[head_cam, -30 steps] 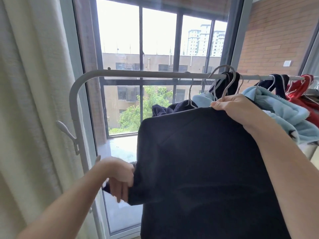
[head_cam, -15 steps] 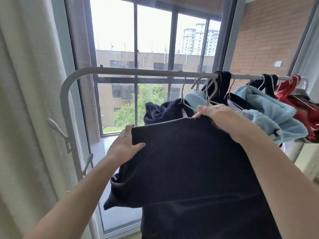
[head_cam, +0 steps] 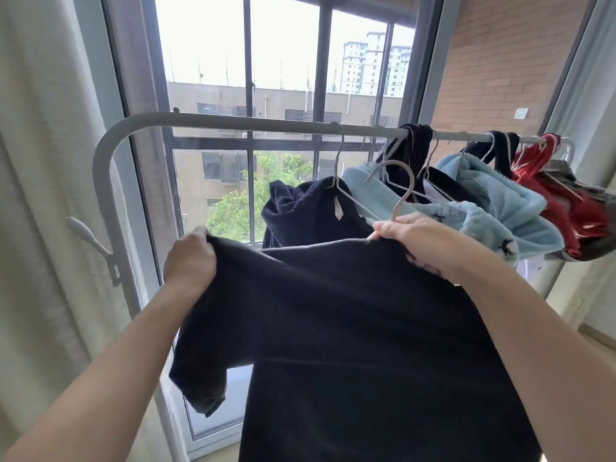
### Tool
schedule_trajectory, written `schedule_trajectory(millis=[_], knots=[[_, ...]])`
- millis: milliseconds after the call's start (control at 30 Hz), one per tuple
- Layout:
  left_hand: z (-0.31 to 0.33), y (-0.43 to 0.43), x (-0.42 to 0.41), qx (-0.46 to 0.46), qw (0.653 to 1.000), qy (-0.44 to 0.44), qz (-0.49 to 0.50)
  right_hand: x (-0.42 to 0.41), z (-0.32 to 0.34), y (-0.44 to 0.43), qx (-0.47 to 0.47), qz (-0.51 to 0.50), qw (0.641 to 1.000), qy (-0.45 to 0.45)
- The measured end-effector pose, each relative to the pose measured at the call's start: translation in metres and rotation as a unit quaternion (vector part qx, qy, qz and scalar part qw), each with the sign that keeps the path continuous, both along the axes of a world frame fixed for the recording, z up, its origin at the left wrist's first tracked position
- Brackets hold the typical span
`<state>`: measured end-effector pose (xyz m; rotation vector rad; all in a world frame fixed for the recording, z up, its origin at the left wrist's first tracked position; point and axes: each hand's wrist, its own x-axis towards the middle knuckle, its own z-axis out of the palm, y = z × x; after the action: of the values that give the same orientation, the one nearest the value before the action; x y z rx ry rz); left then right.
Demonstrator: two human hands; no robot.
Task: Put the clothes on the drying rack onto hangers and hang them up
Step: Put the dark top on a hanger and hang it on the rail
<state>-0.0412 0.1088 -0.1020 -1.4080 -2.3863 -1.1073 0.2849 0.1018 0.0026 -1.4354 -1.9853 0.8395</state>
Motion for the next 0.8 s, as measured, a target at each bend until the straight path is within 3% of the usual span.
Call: schedule_trajectory(millis=[100,200,267,367,567,667,800], knots=[[0.0,0.0,-0.004,-0.006,0.999,-0.031,-0.015,-0.002,-0.003,-0.005,-0.006,0.009,0.999,0.045],[0.003,-0.017,0.029,0.095,0.978,-0.024,-0.183,-0.006,-0.005,-0.007,-0.005,0.01,0.994,0.106],[0.004,-0.036,0.061,0.114,0.954,0.056,-0.272,-0.011,-0.006,-0.006,0.0,0.017,0.993,0.116],[-0.005,-0.043,0.078,0.137,0.951,0.186,-0.206,-0.017,-0.003,-0.003,0.012,0.011,0.992,0.125],[-0.01,-0.02,0.09,0.083,0.977,0.159,-0.113,-0.029,0.002,-0.011,-0.001,0.031,0.986,0.165],[0.002,-0.01,0.083,0.126,0.967,0.192,-0.112,-0.03,-0.003,-0.013,-0.016,0.034,0.981,0.19],[0.007,-0.01,0.069,0.148,0.953,0.219,-0.15,-0.023,-0.007,-0.008,0.032,-0.023,0.981,0.19]])
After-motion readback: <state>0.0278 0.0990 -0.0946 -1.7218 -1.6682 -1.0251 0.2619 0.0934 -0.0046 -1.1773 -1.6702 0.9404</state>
